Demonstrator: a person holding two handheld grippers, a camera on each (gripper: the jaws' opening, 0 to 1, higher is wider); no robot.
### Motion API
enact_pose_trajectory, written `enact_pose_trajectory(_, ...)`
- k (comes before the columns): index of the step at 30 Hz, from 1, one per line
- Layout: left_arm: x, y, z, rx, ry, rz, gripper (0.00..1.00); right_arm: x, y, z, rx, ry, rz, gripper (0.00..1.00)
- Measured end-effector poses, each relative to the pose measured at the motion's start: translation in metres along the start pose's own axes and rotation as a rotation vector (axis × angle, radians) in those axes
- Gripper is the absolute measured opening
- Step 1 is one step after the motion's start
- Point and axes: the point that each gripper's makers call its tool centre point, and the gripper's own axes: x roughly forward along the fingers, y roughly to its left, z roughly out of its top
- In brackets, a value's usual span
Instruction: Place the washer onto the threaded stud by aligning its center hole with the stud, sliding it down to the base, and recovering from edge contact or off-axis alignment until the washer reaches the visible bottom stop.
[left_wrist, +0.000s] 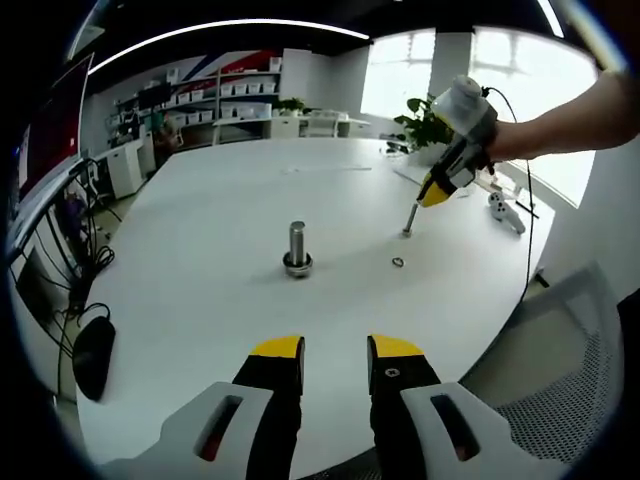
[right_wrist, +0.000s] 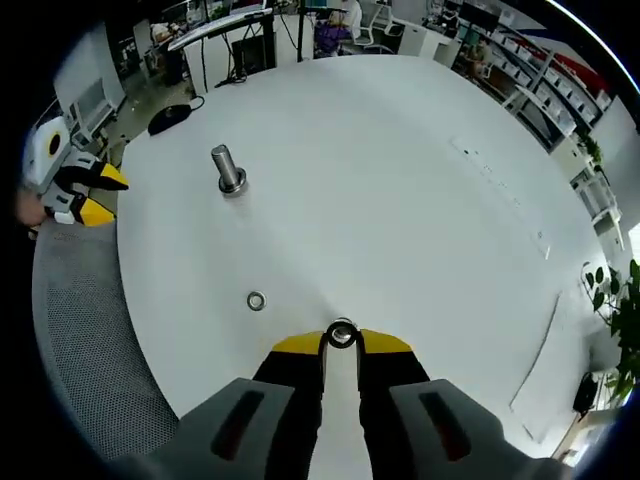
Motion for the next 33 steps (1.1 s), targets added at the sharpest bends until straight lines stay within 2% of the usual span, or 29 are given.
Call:
enact_pose_trajectory(8,0.0,0.001,0.0,0.0,0.0,0.002,0.23,0.007,-0.004,0.001,-0.014,0.013,-0.001,0.14)
enact_pose_trajectory(23,0.0,0.0,-0.001,0.004,0.005,0.0,0.22,0.023,-0.007,-0.008,-0.001,0.058,0.015,0.14)
enact_pose_trajectory(33,0.001,-0.001,-0.001,0.008,0.008,-0.006,0.22,0.04,0.0,-0.016,0.01,0.095,0.042,0.14)
